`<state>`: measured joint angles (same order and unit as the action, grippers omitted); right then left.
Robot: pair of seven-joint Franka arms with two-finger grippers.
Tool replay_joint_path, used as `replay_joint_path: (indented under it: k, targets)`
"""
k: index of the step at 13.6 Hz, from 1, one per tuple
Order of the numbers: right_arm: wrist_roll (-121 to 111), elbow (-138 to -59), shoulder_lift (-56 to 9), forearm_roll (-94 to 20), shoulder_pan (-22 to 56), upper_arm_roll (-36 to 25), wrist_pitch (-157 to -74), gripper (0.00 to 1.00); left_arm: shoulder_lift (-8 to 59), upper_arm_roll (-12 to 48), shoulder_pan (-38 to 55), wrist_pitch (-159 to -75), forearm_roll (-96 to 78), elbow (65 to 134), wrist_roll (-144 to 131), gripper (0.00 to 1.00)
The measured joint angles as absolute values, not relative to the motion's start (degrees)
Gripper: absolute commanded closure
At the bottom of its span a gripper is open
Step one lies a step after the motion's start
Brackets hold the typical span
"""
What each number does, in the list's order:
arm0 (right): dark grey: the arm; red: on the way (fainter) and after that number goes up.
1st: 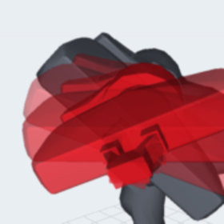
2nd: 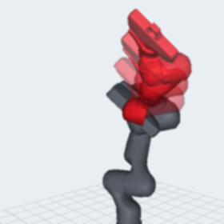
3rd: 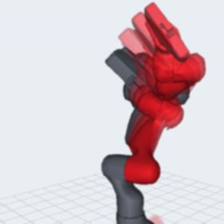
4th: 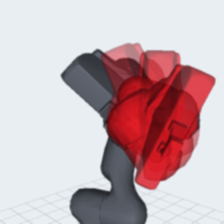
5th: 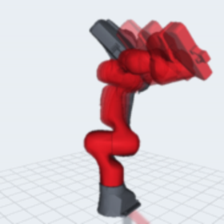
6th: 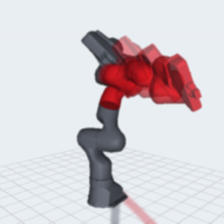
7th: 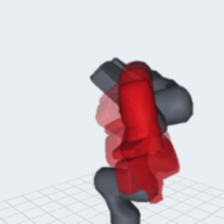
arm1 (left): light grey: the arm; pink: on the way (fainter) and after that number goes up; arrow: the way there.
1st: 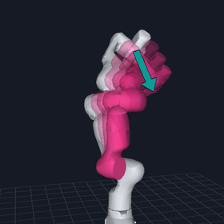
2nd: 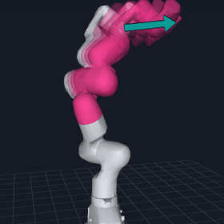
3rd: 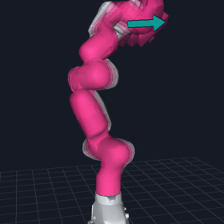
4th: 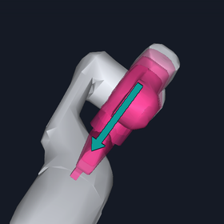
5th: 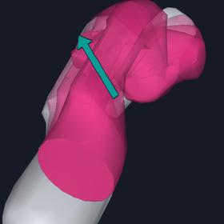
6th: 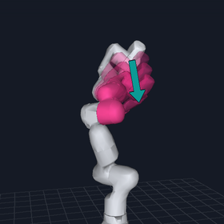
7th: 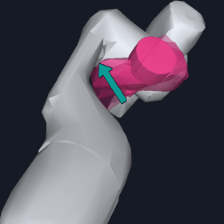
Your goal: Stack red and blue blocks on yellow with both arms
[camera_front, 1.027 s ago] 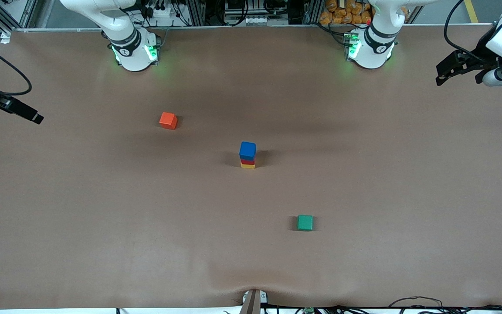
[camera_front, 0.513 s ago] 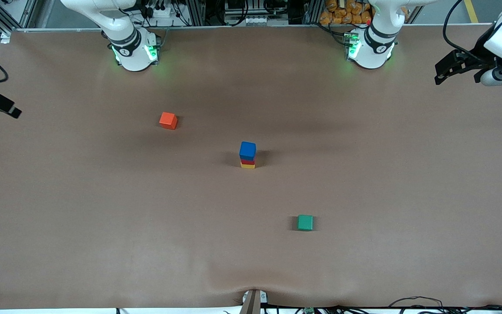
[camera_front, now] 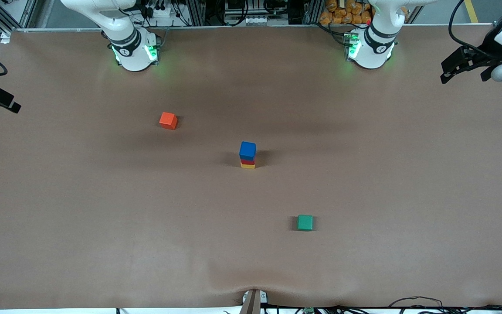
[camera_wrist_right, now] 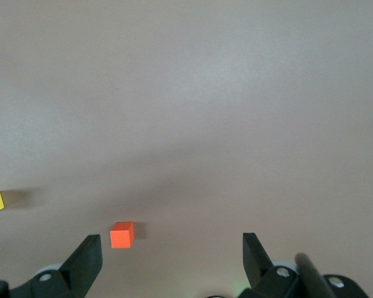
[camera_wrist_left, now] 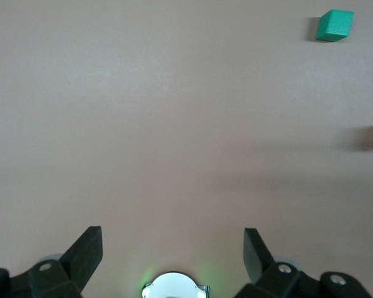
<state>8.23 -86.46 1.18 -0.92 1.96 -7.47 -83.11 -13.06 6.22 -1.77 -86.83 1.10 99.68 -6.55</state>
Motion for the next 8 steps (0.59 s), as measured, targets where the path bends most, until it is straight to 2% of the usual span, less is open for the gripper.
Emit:
replay_joint_path:
  k: [8]
  targets:
    - [8.2,-86.4,1.1,-0.9,1.8,-7.6,-83.0,0.00,-12.4,6.3,-1.7,-85.8,1.0,97.5,-6.6,0.00]
